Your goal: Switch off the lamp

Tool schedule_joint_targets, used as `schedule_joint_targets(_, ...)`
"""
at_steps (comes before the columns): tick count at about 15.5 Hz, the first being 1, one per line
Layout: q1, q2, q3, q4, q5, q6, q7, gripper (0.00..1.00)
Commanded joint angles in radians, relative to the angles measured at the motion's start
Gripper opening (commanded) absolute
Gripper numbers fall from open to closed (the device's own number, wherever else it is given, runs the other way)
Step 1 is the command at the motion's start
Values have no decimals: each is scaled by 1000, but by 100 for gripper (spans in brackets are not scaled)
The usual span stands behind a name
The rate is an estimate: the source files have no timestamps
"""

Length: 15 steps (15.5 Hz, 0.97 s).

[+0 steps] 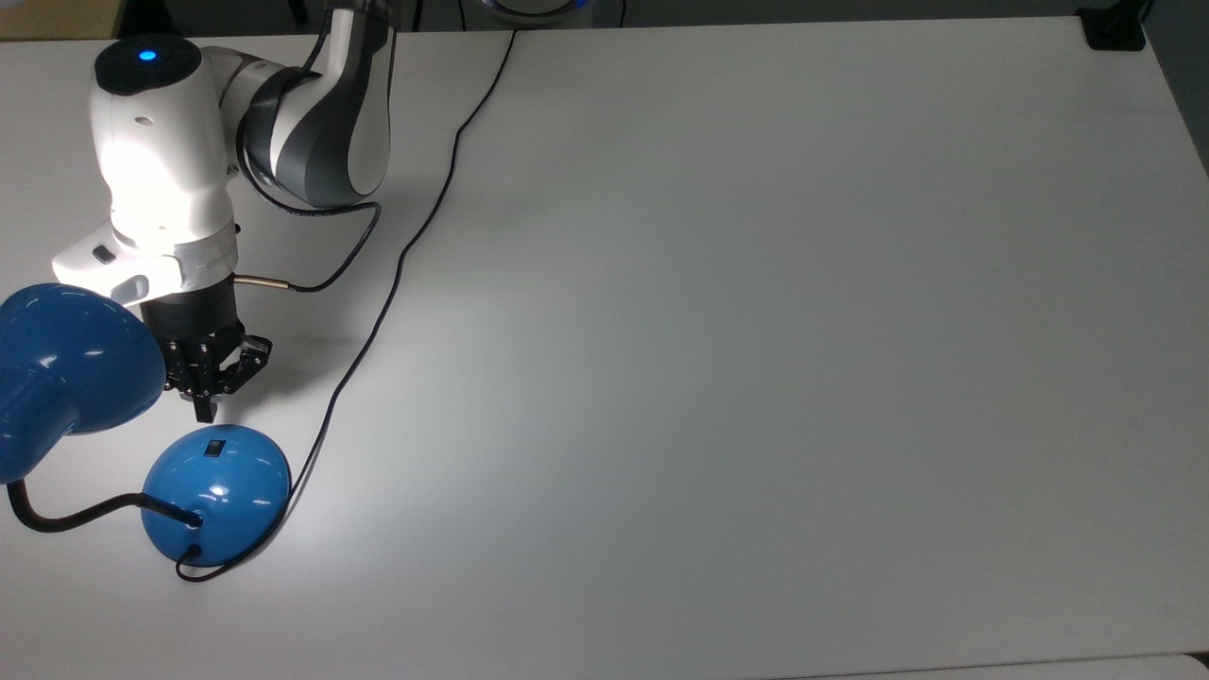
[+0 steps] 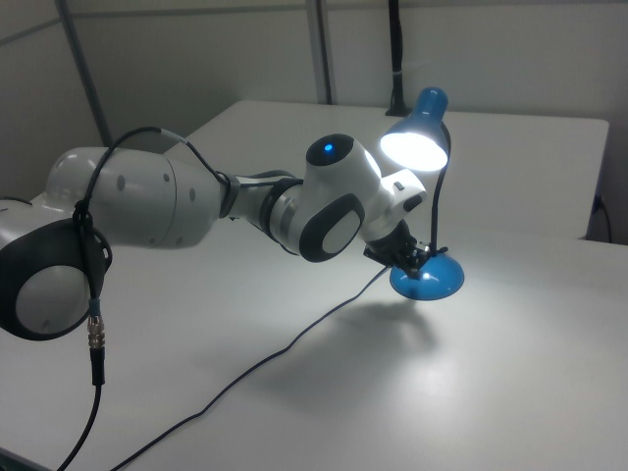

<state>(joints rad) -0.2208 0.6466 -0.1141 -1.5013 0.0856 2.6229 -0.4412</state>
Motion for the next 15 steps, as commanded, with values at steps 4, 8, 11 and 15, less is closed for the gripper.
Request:
schedule_joint_targets(4,28,53,-27,23,14,113,27,0)
schedule_joint_targets(8,28,77,-27,53,25,121,25,0)
schedule_joint_targets(11,32,88,-27,53,22,121,24,0)
schedule_joint_targets(15,38,100,-27,52,14,123,13,0)
